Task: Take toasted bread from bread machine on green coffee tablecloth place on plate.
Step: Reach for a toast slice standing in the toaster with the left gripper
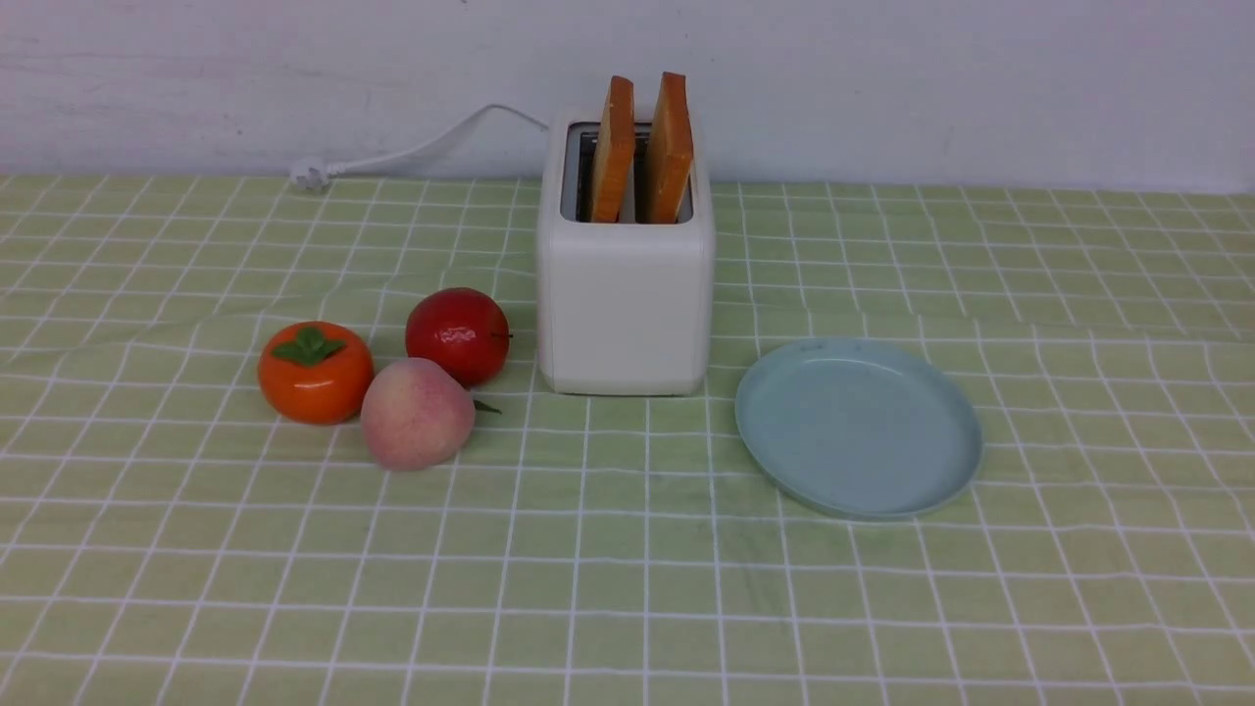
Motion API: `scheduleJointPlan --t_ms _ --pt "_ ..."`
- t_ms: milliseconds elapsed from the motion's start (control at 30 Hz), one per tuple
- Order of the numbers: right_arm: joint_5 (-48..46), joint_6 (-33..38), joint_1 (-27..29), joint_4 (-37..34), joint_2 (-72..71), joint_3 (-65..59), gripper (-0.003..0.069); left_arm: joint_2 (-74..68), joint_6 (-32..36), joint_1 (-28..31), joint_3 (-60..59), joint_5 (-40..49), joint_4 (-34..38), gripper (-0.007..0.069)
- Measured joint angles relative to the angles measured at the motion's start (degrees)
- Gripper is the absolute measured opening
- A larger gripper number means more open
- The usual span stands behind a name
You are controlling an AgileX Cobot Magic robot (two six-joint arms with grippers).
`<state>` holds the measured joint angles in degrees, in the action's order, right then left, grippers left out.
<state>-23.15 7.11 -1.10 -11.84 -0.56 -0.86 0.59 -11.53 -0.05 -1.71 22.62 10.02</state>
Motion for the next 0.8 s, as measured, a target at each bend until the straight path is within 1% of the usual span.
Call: scheduleJointPlan --t_ms 100,167,267,367,400,433,467,500,600,633,700,800 --pt "0.0 0.0 0.0 0.0 0.0 0.0 0.0240 0.0 0.0 0.0 0.0 -0.4 0.0 0.0238" --pt "0.0 0.0 0.0 0.0 0.0 0.0 0.0240 0.0 -0.4 0.0 0.0 -4.0 1.1 0.0238" --pt "0.0 0.0 0.0 0.0 0.0 0.0 0.0240 0.0 -1.6 0.0 0.0 -9.3 4.6 0.0238" --pt "0.0 0.0 0.0 0.0 0.0 0.0 0.0240 0.0 -2.8 0.0 0.0 -17.7 10.6 0.0238" --pt "0.0 0.0 0.0 0.0 0.0 0.0 0.0240 0.0 -2.9 0.0 0.0 -18.5 11.3 0.0238" --pt "0.0 0.0 0.0 0.0 0.0 0.0 0.0240 0.0 -3.1 0.0 0.0 -21.8 14.1 0.0238" --pt "0.0 0.0 0.0 0.0 0.0 0.0 0.0240 0.0 -3.1 0.0 0.0 -22.9 15.7 0.0238" --pt "0.0 0.0 0.0 0.0 0.0 0.0 0.0240 0.0 -3.1 0.0 0.0 -23.1 16.1 0.0238" --pt "0.0 0.0 0.0 0.0 0.0 0.0 0.0240 0.0 -3.2 0.0 0.0 -25.1 23.2 0.0238" --pt "0.0 0.0 0.0 0.0 0.0 0.0 0.0240 0.0 -3.2 0.0 0.0 -25.2 23.6 0.0238" --pt "0.0 0.0 0.0 0.0 0.0 0.0 0.0240 0.0 -3.2 0.0 0.0 -26.1 29.5 0.0238" --pt "0.0 0.0 0.0 0.0 0.0 0.0 0.0240 0.0 -3.2 0.0 0.0 -27.6 33.7 0.0235"
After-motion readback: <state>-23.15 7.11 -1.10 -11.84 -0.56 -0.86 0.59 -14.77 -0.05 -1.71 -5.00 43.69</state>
